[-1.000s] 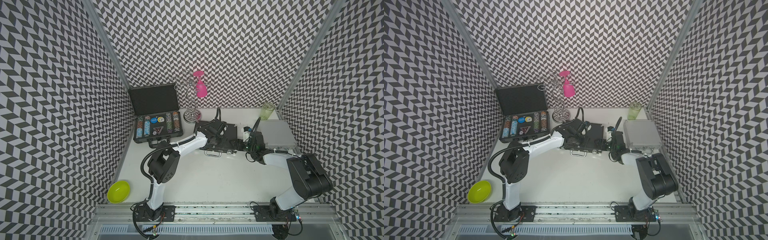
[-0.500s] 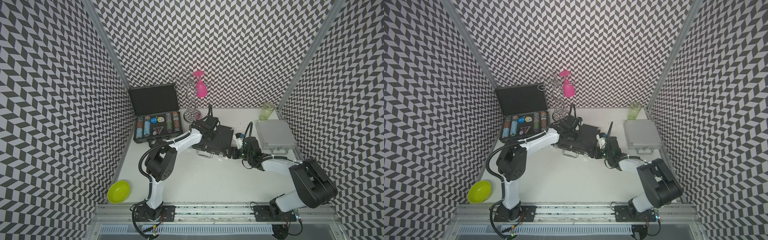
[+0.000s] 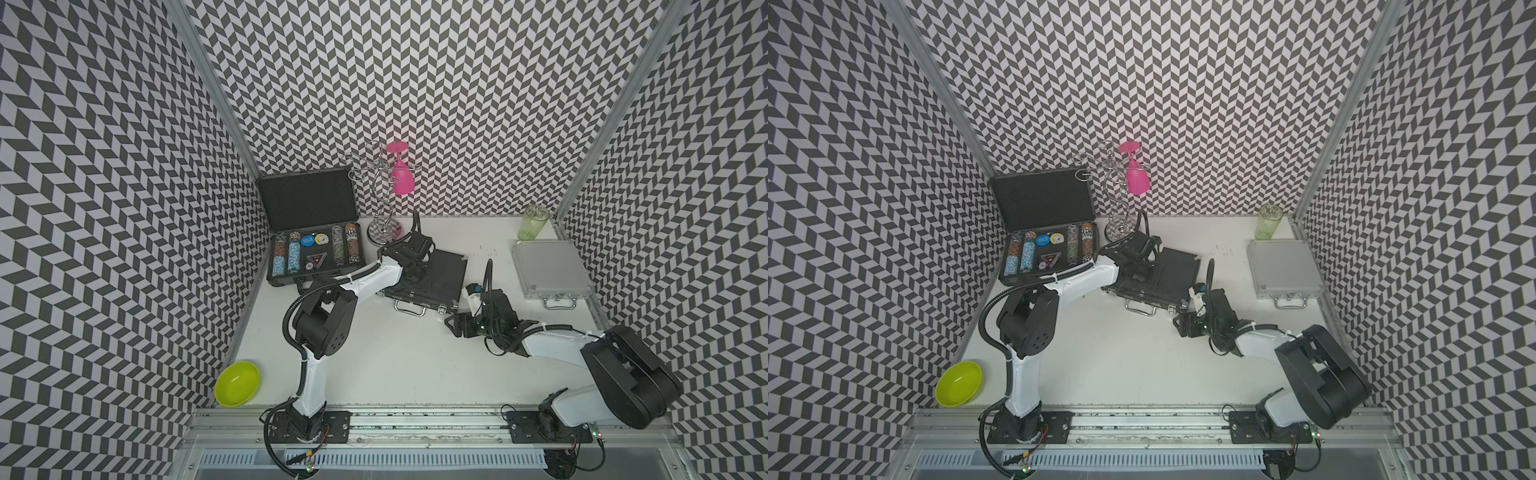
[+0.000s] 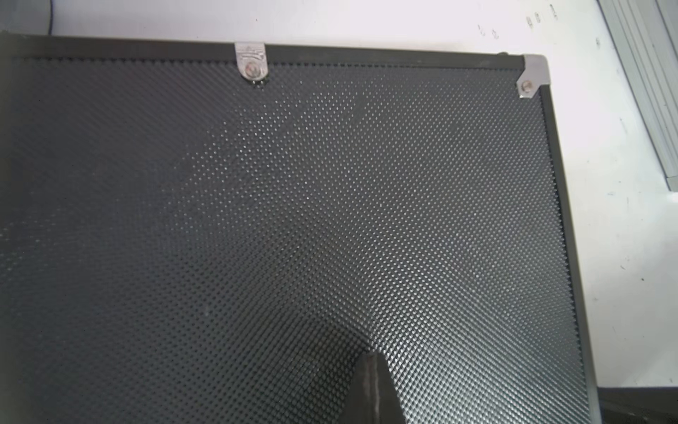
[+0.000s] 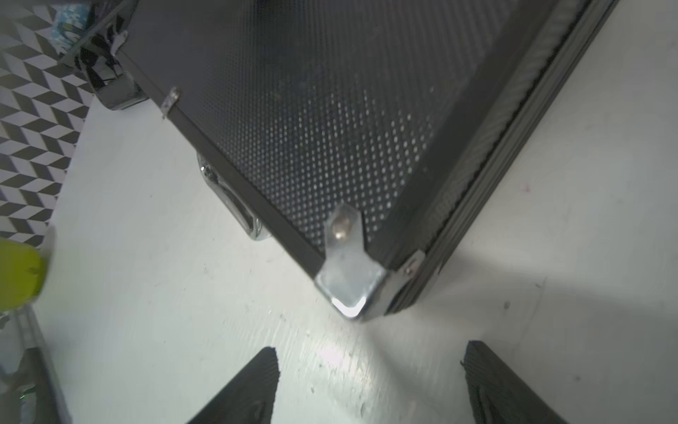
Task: Close the poker set cases
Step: Adjust the poker set case at the center of the board, then fasten the fastener on the poker set case.
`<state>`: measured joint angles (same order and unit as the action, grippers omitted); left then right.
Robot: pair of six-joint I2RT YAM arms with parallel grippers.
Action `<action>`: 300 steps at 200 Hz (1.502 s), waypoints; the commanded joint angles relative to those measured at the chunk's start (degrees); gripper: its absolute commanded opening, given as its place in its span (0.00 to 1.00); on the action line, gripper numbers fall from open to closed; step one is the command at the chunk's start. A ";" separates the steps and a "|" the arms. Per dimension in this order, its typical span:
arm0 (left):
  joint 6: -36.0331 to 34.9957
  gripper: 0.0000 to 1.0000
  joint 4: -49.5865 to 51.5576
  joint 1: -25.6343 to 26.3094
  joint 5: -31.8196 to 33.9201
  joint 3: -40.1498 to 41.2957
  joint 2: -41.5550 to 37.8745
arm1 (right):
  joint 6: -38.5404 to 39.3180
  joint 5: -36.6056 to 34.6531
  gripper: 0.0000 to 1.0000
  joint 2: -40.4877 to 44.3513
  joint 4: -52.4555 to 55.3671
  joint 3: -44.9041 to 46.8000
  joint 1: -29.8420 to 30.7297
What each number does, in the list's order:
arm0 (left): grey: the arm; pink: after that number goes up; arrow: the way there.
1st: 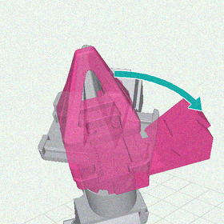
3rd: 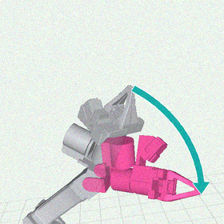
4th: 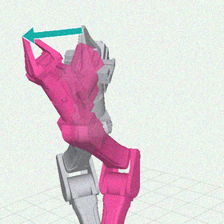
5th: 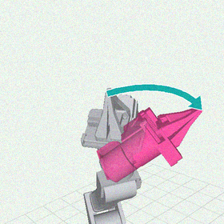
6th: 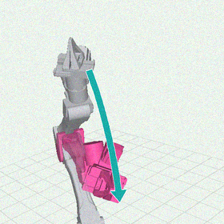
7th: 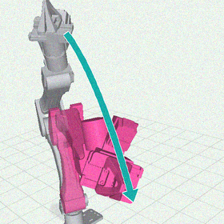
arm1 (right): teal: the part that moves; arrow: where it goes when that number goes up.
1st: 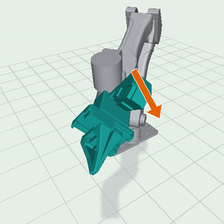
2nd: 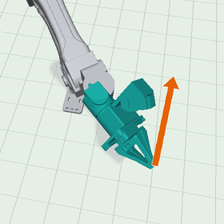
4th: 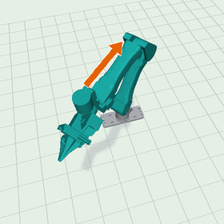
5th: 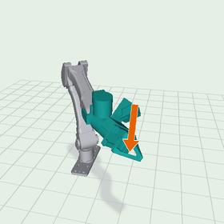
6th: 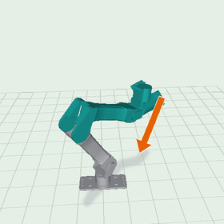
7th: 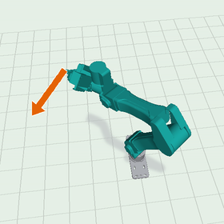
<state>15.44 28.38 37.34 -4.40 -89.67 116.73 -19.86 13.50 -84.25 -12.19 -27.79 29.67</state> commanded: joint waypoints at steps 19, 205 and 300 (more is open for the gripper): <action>-1.13 0.00 2.02 0.01 -1.89 2.40 1.15 | 1.52 -9.63 0.76 -0.89 -5.72 -0.20 1.94; -1.98 0.00 1.94 0.37 -3.21 2.92 1.09 | 5.98 -16.52 0.70 -6.83 -6.64 -2.99 4.84; -2.25 0.00 1.59 0.60 -3.55 3.70 0.96 | 5.38 -18.07 0.54 -8.66 -5.88 -3.96 4.92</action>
<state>13.52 26.59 37.08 -6.63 -88.55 116.62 -13.78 -2.39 -91.26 -17.08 -30.92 34.76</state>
